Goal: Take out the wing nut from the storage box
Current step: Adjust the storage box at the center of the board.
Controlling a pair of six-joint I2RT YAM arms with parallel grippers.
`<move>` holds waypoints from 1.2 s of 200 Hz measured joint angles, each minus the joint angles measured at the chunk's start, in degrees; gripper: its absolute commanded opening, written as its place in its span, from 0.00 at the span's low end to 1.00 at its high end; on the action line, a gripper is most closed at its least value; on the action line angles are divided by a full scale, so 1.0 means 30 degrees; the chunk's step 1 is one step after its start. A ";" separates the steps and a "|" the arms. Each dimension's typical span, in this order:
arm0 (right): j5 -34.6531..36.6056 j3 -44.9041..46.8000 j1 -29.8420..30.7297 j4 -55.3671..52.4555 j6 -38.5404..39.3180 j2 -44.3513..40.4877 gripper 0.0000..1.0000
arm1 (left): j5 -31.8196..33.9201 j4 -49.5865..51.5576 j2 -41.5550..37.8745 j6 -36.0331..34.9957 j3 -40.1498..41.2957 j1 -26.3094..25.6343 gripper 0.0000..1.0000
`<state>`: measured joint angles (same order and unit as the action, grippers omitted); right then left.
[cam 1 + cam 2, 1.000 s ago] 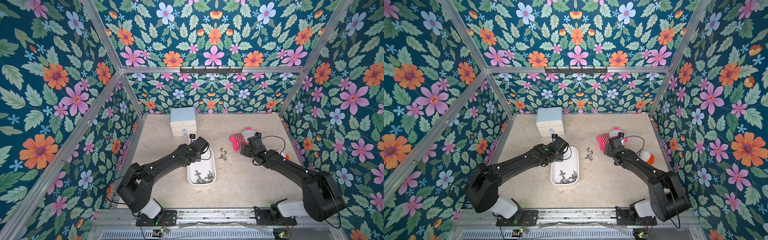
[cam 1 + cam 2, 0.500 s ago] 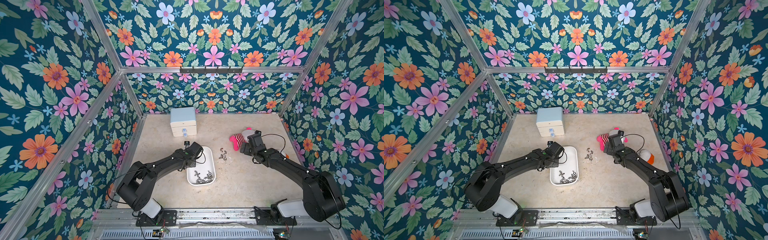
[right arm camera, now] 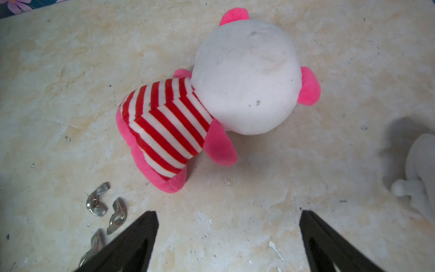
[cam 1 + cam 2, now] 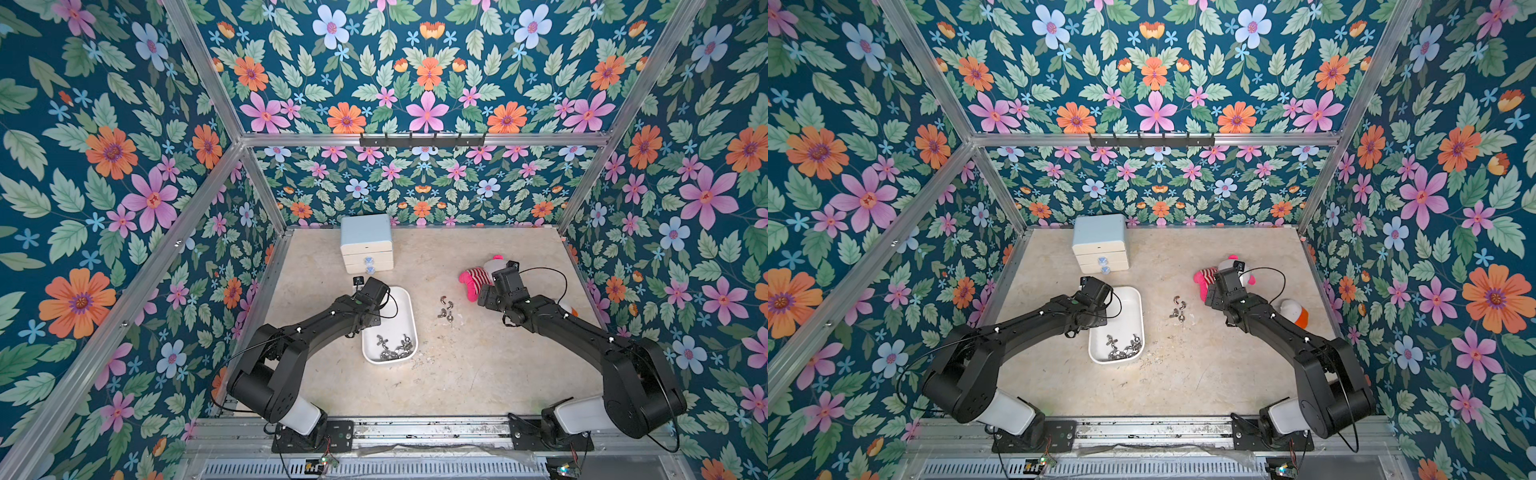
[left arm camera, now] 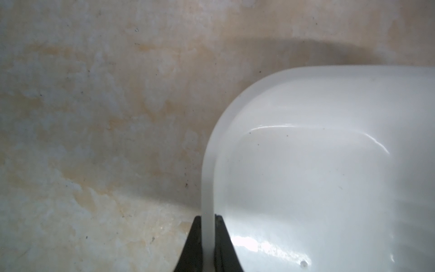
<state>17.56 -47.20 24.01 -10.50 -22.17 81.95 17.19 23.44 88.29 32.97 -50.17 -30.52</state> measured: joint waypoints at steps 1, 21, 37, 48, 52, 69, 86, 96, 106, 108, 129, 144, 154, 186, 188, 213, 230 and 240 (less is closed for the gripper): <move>0.0000 0.0000 0.0000 0.0000 0.0000 0.0000 0.99 | 0.0000 -0.0015 0.0007 -0.0015 -0.0007 0.0036 0.03; -0.0044 -0.0073 0.0022 0.0000 0.0000 0.0095 0.99 | -0.0124 -0.0321 0.0226 -0.0102 -0.0138 0.0729 0.00; -0.0044 -0.0109 0.0044 0.0015 0.0000 0.0102 0.99 | -0.0335 -0.0627 0.0233 0.0058 -0.0095 0.1260 0.00; -0.0051 -0.0109 0.0066 0.0007 0.0000 0.0102 0.99 | -0.0539 -0.0860 0.0066 0.0539 0.0087 0.1625 0.00; -0.0051 -0.0109 0.0073 0.0015 0.0000 0.0102 0.99 | -0.0612 -0.0874 -0.0036 0.0707 0.0168 0.1734 0.00; -0.0051 -0.0080 0.0095 0.0022 -0.0007 0.0080 0.99 | -0.0685 -0.0816 -0.0583 0.1661 0.0408 0.2084 0.00; -0.0051 0.0138 0.0138 0.0036 -0.0022 -0.0044 0.99 | -0.0699 -0.0699 -0.1013 0.2812 0.0423 0.2368 0.00; -0.0051 0.0255 0.0182 0.0044 -0.0080 -0.0095 0.99 | -0.0736 -0.0561 -0.1195 0.3650 0.0401 0.2514 0.00; -0.0051 0.0342 0.0255 0.0073 -0.0087 -0.0102 0.99 | -0.0758 -0.0357 -0.1392 0.4677 0.0415 0.2608 0.00; -0.0058 0.0357 0.0262 0.0080 -0.0087 -0.0102 0.99 | -0.0765 -0.0299 -0.1450 0.4969 0.0430 0.2637 0.00; -0.0124 0.0415 0.0481 0.0248 -0.0095 -0.0102 0.99 | -0.0750 0.0233 -0.2018 0.7417 0.0736 0.2667 0.00; -0.0204 0.0423 0.0590 0.0408 -0.0153 -0.0102 0.99 | -0.0707 0.0546 -0.2506 0.9333 0.1224 0.2667 0.00; -0.0262 0.0423 0.0627 0.0510 -0.0153 -0.0109 0.99 | -0.0612 0.0794 -0.2892 1.0622 0.1625 0.2645 0.00; -0.0350 0.0423 0.0692 0.0612 -0.0138 -0.0291 0.99 | 0.0000 0.1355 -0.4058 1.5059 0.2980 0.2630 0.00; -0.0350 0.0423 0.0692 0.0612 -0.0138 -0.0291 0.99 | 0.0036 0.1377 -0.4102 1.5278 0.3045 0.2623 0.00; -0.0423 0.0452 0.0699 0.0743 -0.0117 -0.0306 0.99 | 0.0605 0.1778 -0.4342 1.8178 0.3315 0.2229 0.00; -0.0590 0.0648 0.0707 0.1027 -0.0080 -0.0313 0.99 | 0.0729 0.1843 -0.3883 1.9511 0.2951 0.1851 0.00; -0.0699 0.0750 0.0707 0.1035 -0.0080 -0.0313 0.99 | 0.0648 0.1843 -0.3461 2.0130 0.2674 0.1632 0.00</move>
<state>15.46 -44.95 26.13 -7.40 -22.41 81.01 19.14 28.97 77.91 93.36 -42.15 -25.63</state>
